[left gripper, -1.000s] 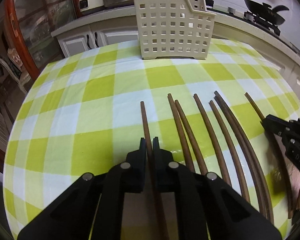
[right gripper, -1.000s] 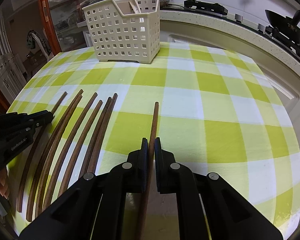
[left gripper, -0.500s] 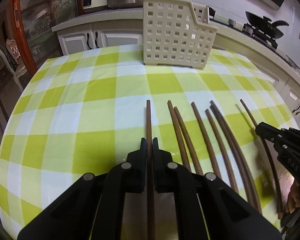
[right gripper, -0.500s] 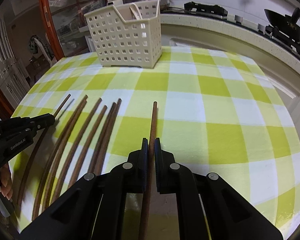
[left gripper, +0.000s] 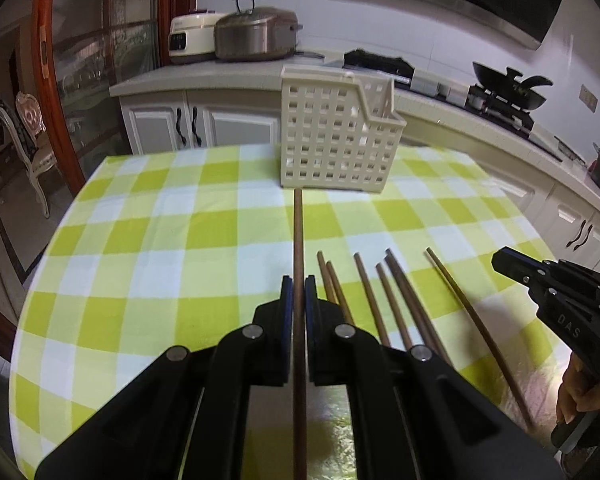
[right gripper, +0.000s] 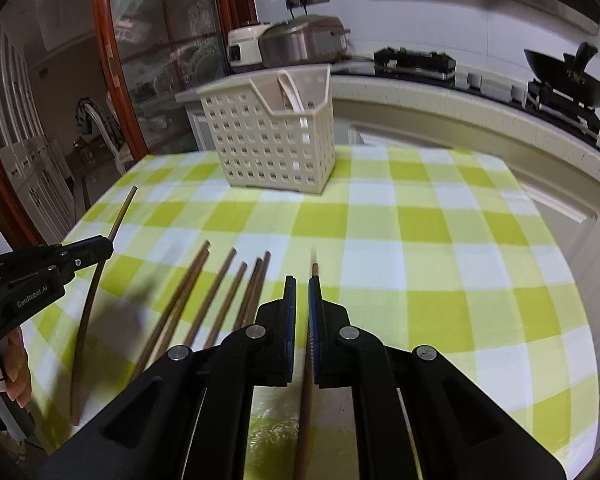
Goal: Organize utensils
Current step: 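Lift both held chopsticks upright and carry them over the cream basket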
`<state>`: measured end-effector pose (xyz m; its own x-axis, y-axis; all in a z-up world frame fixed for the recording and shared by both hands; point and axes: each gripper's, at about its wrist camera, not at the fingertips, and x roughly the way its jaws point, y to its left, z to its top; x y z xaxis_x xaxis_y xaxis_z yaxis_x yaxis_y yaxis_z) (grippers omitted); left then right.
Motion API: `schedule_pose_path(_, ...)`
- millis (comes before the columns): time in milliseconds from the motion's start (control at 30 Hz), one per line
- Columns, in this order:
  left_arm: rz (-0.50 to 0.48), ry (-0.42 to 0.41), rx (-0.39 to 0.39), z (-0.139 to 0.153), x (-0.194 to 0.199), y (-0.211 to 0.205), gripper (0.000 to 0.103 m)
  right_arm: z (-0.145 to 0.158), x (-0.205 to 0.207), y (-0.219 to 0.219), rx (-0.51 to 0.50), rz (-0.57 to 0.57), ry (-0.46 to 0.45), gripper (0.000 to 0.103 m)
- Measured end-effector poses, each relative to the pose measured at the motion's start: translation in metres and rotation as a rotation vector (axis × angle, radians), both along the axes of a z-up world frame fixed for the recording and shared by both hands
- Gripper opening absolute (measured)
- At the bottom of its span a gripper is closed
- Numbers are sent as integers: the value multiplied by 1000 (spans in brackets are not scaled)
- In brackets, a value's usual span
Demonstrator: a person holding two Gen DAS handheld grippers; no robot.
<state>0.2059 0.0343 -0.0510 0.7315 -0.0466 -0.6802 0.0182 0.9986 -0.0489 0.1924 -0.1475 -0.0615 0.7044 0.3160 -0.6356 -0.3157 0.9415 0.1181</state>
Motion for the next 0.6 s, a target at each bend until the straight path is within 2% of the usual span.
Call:
schedule_pose_path(133,-9,-27,19,11,-7,-4,6,8,-4,3,-22,9,-22,6)
schedule_pose_path(267,-5,-1,21,2,-5,-4,6,-12,7,0,-28,-12,60,7)
schedule_pose_path(333,-1,13,12,-5,-4,-2,6,-25,12,3,-61,-8,107,16)
schedule_pose_path(600,-6,11,3,-6,-2,3,6,-54,28,22,-143,27,177,16)
